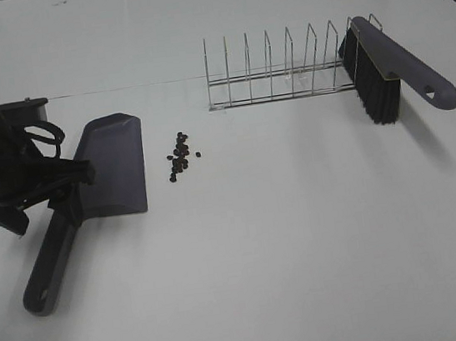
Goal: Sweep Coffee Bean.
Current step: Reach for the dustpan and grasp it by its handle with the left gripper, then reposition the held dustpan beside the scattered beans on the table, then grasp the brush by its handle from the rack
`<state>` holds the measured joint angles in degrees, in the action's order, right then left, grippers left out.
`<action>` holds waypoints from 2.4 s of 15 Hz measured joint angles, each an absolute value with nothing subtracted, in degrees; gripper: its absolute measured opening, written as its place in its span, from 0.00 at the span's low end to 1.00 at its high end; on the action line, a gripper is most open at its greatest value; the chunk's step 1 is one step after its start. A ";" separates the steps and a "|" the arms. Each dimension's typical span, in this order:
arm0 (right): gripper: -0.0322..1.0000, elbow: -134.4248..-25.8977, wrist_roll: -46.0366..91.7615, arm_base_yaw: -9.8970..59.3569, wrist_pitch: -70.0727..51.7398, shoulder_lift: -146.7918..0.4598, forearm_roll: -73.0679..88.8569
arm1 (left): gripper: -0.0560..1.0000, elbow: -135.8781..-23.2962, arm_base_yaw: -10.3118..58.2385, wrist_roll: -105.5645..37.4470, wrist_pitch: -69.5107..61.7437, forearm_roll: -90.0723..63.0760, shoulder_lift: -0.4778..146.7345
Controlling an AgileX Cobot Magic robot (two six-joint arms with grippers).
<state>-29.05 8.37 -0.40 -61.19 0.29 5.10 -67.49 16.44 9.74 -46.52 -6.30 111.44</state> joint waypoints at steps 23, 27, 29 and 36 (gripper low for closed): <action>0.73 -29.05 8.37 -0.40 -61.19 0.29 5.10 | 0.30 -67.72 16.39 10.20 -41.94 -4.35 110.52; 0.72 -29.05 8.19 -0.40 -61.13 0.00 4.81 | 0.30 -67.72 16.39 10.26 -42.17 -4.35 110.52; 0.71 -30.08 7.10 -0.40 -58.16 -3.44 4.47 | 0.30 -67.72 16.39 10.20 -42.34 -4.35 110.52; 0.69 -40.22 6.59 -0.40 -34.78 -35.24 5.96 | 0.30 -67.72 16.39 9.85 -42.86 -4.13 110.52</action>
